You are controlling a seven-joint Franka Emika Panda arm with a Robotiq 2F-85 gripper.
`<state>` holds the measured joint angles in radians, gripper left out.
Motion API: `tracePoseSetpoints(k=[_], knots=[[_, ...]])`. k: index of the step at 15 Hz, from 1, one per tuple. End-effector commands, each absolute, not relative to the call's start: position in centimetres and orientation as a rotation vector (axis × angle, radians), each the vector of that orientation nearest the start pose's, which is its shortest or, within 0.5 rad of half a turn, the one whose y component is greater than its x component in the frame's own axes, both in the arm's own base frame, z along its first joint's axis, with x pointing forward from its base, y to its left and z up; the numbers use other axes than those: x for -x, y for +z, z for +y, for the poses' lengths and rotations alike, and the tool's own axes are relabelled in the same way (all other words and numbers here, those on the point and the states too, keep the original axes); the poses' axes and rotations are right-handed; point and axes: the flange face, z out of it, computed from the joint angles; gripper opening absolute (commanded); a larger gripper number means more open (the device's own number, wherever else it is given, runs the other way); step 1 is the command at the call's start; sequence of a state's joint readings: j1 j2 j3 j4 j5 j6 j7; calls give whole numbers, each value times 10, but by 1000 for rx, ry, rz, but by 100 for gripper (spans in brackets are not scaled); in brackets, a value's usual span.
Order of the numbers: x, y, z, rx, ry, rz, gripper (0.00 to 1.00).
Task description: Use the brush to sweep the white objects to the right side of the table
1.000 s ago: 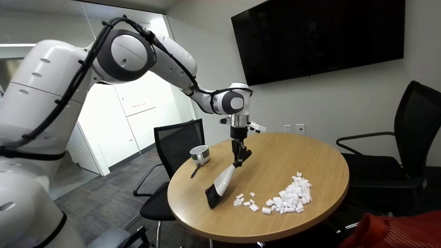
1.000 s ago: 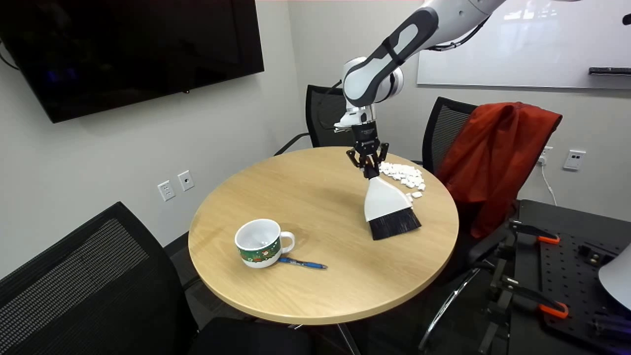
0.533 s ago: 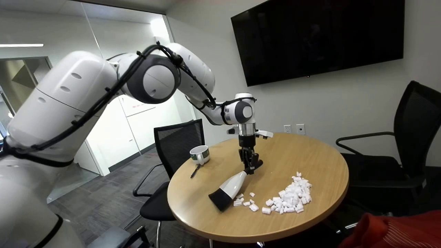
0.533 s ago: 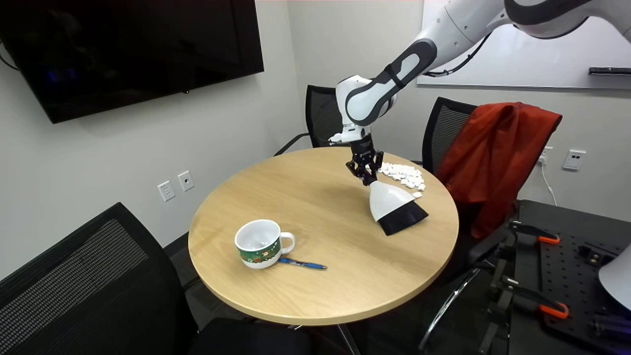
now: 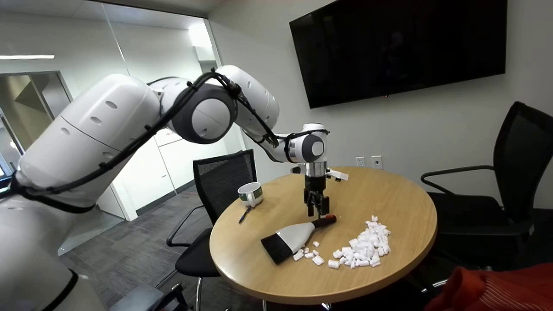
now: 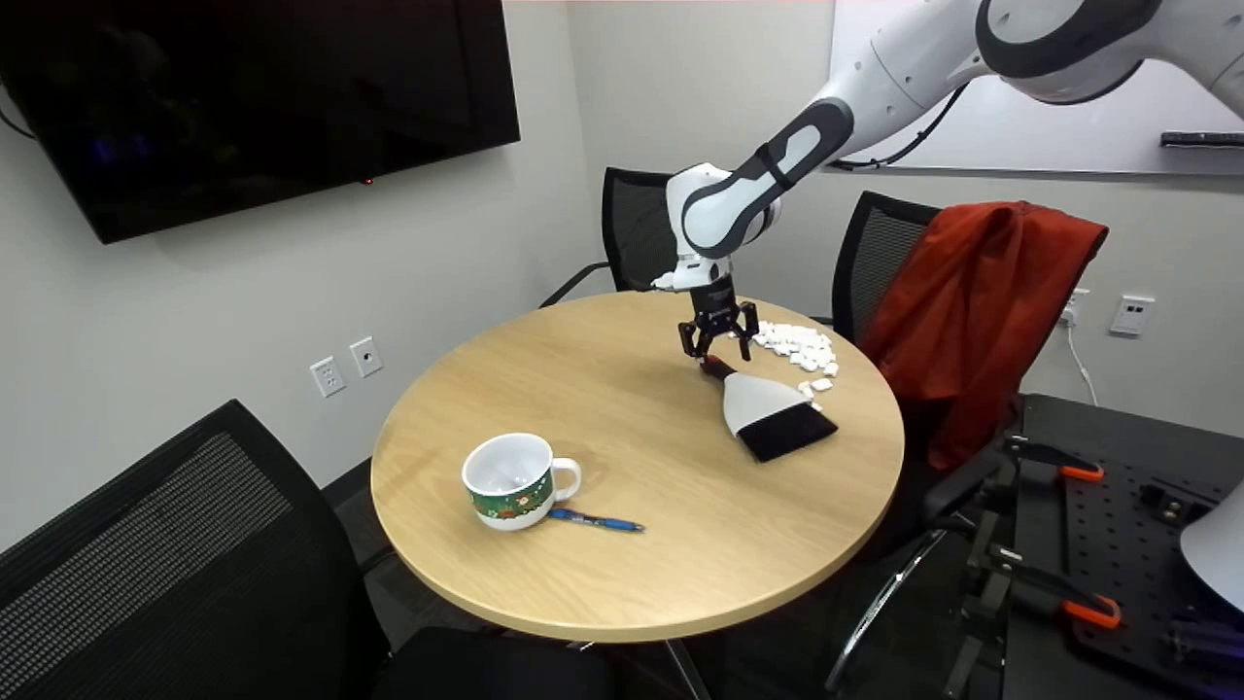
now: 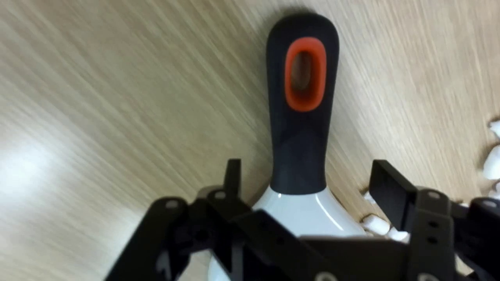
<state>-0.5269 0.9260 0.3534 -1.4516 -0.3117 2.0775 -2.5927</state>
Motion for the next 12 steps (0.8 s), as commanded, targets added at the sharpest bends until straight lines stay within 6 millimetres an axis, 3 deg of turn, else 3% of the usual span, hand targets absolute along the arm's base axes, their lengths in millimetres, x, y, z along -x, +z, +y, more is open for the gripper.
tracePoseSetpoints(k=[1,6,12], knots=[[-653,165,-171,-1252,99,3160,100],[-637,206,-173,-1510,244,3019,100],[-621,250,-164,-1685,170,2864,100]])
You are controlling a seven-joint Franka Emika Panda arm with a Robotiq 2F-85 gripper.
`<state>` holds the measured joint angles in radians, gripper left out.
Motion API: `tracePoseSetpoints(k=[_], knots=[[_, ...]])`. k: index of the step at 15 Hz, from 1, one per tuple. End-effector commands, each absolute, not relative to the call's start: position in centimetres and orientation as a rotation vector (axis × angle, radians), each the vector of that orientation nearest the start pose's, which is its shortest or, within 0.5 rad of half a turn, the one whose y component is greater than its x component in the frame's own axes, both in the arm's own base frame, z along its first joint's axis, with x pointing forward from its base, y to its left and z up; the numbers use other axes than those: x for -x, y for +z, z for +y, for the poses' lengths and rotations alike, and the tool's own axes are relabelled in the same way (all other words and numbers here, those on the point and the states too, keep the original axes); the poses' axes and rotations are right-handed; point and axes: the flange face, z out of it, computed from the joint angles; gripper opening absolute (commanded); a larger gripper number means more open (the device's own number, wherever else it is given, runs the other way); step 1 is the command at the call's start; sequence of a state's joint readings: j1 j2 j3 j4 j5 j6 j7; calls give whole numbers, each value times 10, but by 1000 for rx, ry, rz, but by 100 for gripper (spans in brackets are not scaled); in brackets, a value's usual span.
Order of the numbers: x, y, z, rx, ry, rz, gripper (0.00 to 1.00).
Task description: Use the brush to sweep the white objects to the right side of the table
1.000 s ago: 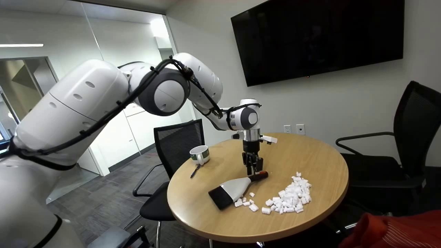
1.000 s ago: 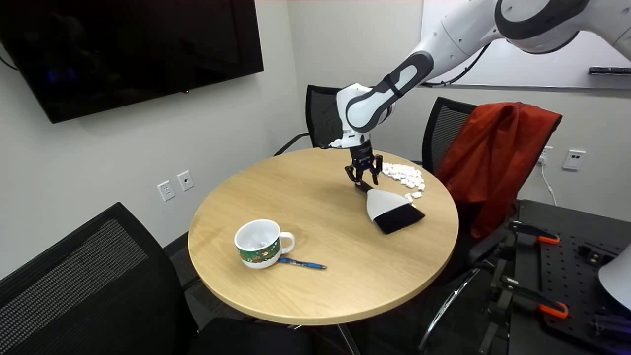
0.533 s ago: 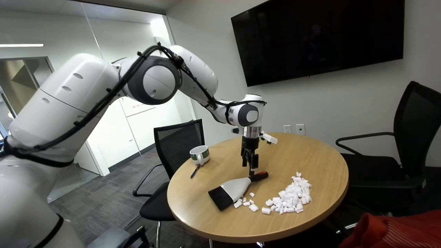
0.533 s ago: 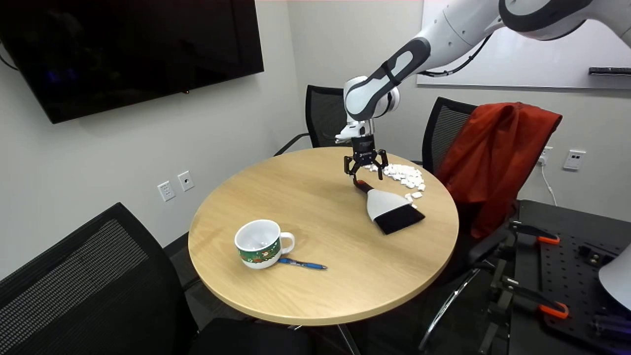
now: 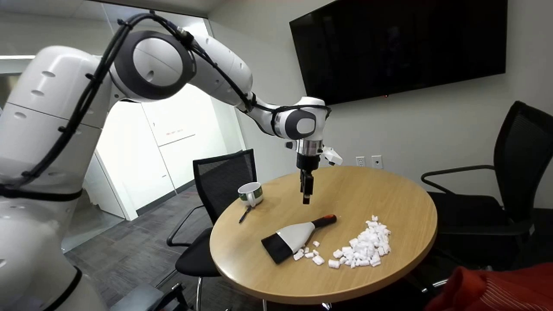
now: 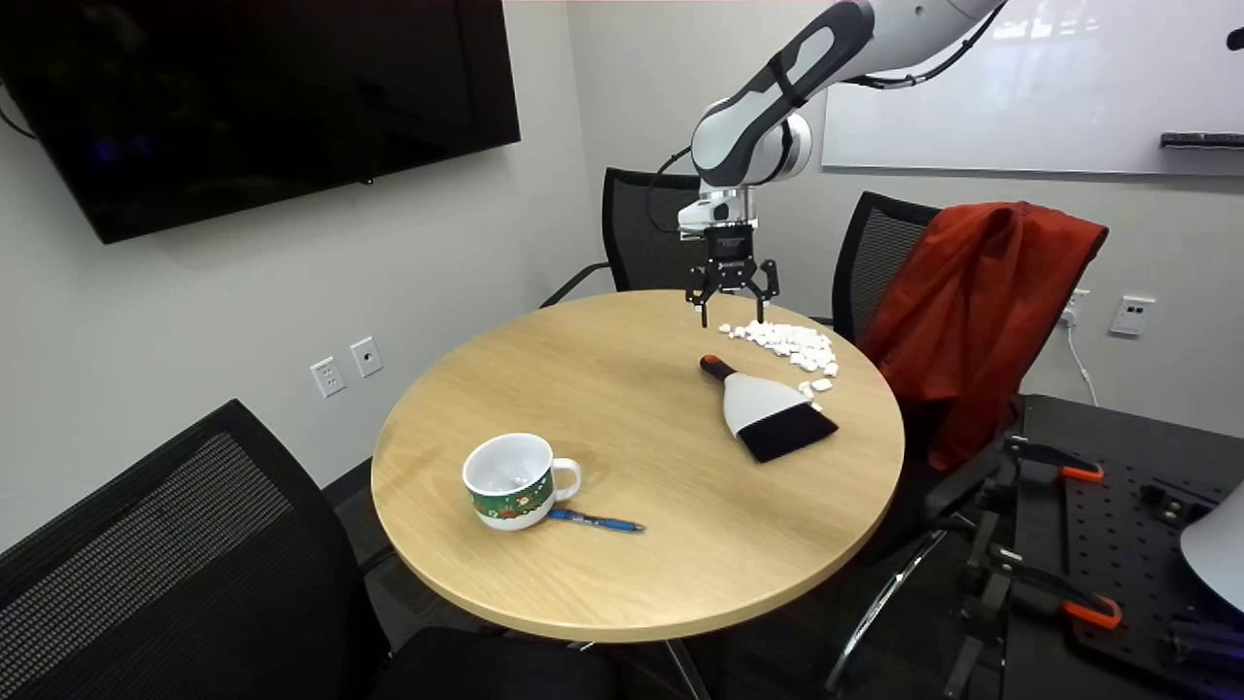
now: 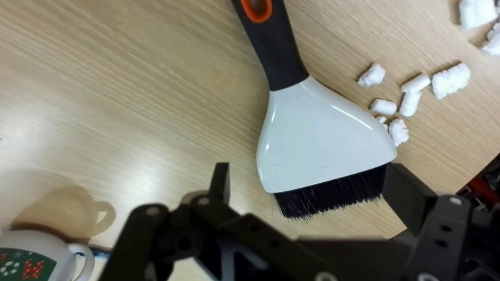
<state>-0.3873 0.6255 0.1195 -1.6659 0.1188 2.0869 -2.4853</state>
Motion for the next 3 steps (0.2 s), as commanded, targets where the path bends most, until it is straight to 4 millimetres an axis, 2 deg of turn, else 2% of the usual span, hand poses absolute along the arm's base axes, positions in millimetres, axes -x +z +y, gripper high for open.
tracePoseSetpoints(k=[1,3], knots=[[-620,254,-160,-1708,151,2840,100],[-619,255,-152,-1753,113,2795,100]])
